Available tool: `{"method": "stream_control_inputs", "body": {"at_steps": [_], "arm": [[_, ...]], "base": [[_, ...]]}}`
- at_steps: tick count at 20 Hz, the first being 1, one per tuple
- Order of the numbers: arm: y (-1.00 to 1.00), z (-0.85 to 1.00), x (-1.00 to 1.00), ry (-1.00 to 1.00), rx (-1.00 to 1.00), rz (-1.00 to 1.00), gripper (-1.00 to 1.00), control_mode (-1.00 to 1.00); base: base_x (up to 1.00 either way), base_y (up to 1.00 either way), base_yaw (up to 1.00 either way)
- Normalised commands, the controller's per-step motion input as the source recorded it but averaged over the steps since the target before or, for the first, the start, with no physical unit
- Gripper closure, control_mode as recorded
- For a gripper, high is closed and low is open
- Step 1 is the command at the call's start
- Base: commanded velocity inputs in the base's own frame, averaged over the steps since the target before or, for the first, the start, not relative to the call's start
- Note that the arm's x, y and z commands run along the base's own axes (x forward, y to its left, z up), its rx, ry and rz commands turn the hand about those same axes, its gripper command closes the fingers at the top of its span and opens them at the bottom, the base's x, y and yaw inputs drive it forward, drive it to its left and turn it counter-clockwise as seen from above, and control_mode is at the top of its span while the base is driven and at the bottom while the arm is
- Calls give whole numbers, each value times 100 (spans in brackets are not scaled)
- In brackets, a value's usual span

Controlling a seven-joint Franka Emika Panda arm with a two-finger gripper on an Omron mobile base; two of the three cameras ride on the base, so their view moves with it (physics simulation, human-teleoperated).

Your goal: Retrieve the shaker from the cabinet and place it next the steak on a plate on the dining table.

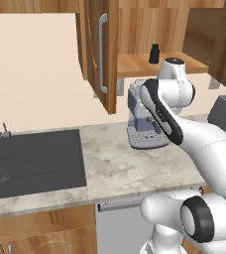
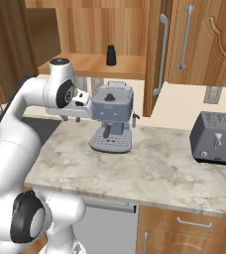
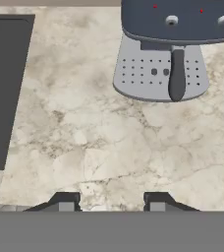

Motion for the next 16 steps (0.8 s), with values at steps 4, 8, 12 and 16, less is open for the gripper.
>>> {"method": "stream_control_inputs", "body": {"at_steps": [4, 8, 12, 16], "arm": [[0, 1, -39, -9, 0, 0, -100, -100], [0, 28, -75, -41, -3, 0, -100, -100], [-1, 54, -58, -45, -4, 0, -100, -100], [-14, 66, -46, -34, 0, 0, -100, -100]], "base": [[0, 0, 0], [0, 0, 0], [0, 0, 0], [0, 0, 0]]}}
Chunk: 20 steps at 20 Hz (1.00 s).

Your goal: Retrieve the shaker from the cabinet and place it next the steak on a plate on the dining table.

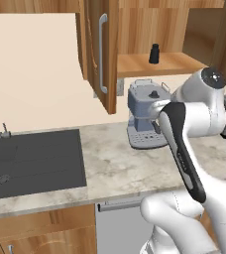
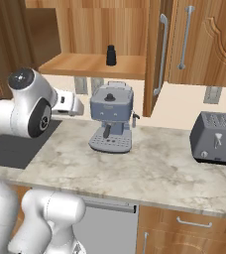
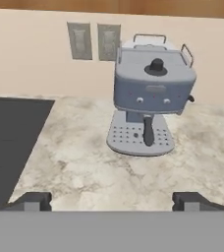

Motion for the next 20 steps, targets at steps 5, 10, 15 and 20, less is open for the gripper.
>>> {"method": "stream_control_inputs", "body": {"at_steps": [5, 10, 15, 20], "arm": [[-19, 65, -26, -22, 0, 0, -100, -100], [-15, 59, -6, -22, 0, -1, -100, -100], [-10, 65, 0, -17, 0, -1, -100, -100], [-10, 50, 0, -8, 0, 0, -100, -100]], "base": [[0, 0, 0], [0, 0, 0], [0, 0, 0], [0, 0, 0]]}}
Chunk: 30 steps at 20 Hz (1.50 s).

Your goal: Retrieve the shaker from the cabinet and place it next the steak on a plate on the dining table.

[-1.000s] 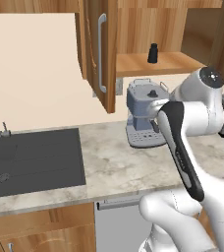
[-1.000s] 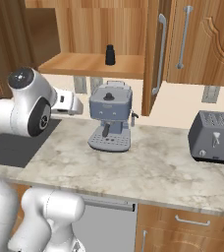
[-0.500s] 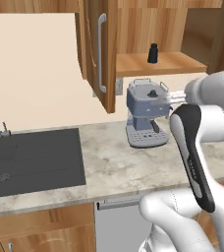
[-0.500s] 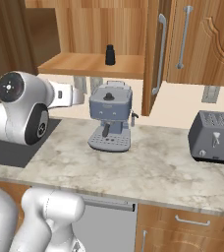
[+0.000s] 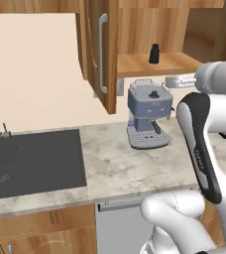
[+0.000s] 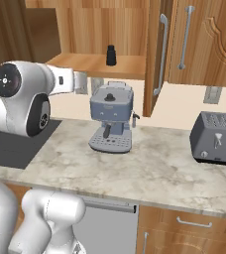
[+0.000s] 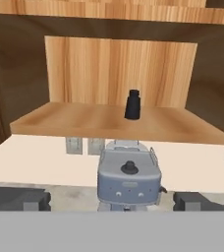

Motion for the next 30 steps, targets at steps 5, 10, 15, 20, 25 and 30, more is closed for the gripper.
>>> {"method": "stream_control_inputs", "body": {"at_steps": [5, 10, 15, 20, 25, 30], "arm": [[-2, 26, 10, 0, 0, 0, -100, -100], [-2, 16, 24, 0, 0, 0, -100, -100], [-17, 9, 30, 0, 0, 0, -100, -100], [-14, 0, 40, 0, 0, 1, -100, -100], [-4, 0, 46, 0, 0, 4, -100, -100], [-4, 0, 48, 0, 0, 3, -100, -100]], "base": [[0, 0, 0], [0, 0, 0], [0, 0, 0], [0, 0, 0], [0, 0, 0], [0, 0, 0]]}}
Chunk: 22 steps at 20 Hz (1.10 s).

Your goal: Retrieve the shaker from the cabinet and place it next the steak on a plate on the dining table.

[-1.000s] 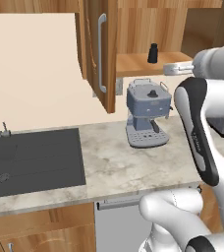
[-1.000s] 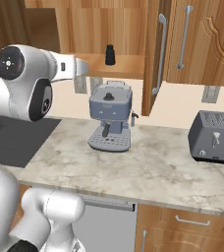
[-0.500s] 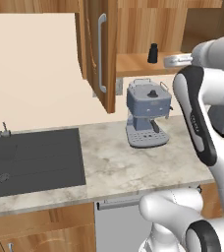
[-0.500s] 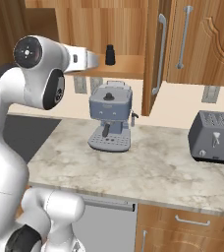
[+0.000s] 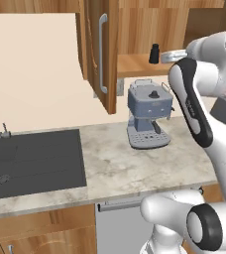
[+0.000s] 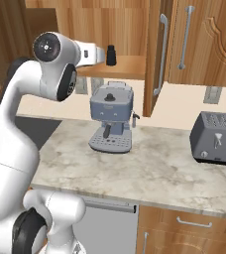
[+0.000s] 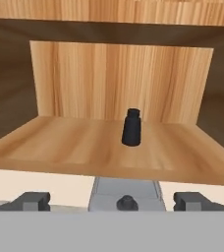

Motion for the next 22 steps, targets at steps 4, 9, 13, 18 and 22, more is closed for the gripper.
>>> {"method": "stream_control_inputs", "body": {"at_steps": [4, 9, 13, 18, 22], "arm": [[-13, 0, 53, 0, 0, 2, -100, -100], [-14, 0, 44, 2, 0, 0, -100, -100], [-11, -2, 42, 1, 0, -1, -100, -100], [-5, -4, 46, 1, 0, -1, -100, -100], [-1, -17, 45, 0, 0, 0, -100, -100]], "base": [[0, 0, 0], [0, 0, 0], [0, 0, 0], [0, 0, 0], [0, 0, 0]]}}
